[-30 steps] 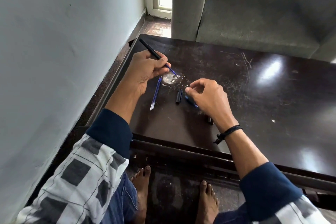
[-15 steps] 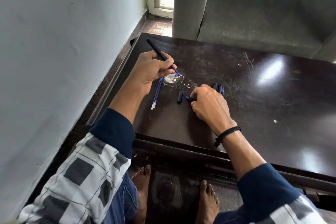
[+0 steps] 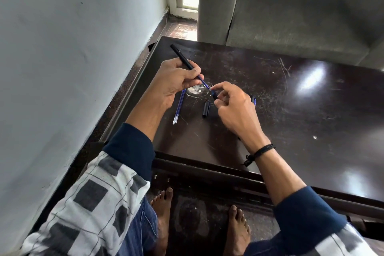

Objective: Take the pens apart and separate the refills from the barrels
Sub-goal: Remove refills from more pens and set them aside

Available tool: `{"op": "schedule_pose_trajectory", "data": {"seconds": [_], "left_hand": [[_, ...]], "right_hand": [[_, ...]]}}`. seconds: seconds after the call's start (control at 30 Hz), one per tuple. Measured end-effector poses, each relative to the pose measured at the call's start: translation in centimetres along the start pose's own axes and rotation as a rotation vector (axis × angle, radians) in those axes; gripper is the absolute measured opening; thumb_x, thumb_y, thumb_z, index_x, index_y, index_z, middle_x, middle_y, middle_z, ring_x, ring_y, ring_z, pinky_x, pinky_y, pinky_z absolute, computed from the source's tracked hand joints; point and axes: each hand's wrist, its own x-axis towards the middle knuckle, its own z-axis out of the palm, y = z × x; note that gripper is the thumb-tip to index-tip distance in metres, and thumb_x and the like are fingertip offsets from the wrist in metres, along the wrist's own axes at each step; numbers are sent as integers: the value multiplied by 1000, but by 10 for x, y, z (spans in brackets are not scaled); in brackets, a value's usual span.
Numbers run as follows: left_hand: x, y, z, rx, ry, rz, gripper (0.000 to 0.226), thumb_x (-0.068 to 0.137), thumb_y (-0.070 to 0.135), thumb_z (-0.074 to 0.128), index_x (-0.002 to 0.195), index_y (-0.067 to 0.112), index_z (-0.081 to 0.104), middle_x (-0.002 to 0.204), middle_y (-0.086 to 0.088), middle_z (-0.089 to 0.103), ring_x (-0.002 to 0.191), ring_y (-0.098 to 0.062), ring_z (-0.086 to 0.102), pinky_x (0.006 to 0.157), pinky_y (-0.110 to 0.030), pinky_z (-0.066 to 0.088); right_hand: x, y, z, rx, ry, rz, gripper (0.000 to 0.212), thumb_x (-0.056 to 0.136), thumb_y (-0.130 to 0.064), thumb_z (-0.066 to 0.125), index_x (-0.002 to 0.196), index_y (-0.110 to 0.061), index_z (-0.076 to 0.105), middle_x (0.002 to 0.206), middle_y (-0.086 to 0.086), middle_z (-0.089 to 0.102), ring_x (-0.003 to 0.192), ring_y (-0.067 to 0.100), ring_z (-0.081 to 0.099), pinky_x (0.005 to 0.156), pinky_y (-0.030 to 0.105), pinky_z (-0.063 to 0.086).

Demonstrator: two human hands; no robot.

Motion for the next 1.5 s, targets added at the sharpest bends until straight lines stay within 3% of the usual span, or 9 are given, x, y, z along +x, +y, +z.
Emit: {"op": "schedule_pose_trajectory", "data": {"seconds": [0.63, 0.9, 1.1, 1.5], "left_hand": [[-1, -1, 3, 23, -28, -12, 6, 90, -1, 70, 93, 3, 67, 85, -17, 72, 80, -20, 74, 76, -28, 63], [-1, 0, 3, 25, -2, -3, 5, 91, -1, 69, 91, 4, 68, 83, -17, 73, 77, -21, 74, 74, -26, 62], [-1, -1, 3, 22, 6, 1, 5, 91, -1, 68, 91, 4, 67, 87, -20, 71, 78, -21, 74, 75, -27, 62], [-8, 0, 11, 42, -40, -30, 12, 90, -2, 69, 102, -3, 67, 92, -22, 70, 85, -22, 74, 75, -26, 62]], "right_hand": [[-2, -3, -1, -10, 12, 6, 25, 92, -13, 63, 109, -29, 67, 99, -11, 65, 87, 13, 63, 79, 38, 55], [-2, -3, -2, -42, 25, 48, 27, 92, -10, 56, 108, -27, 68, 99, -8, 67, 89, 15, 64, 79, 40, 55], [-3, -3, -3, -12, 41, 66, 25, 91, -8, 56, 104, -26, 67, 97, -9, 67, 86, 14, 63, 72, 33, 49], [-2, -4, -2, 10, 43, 36, 24, 92, -8, 59, 107, -25, 68, 97, -10, 66, 83, 11, 61, 73, 35, 53]]}}
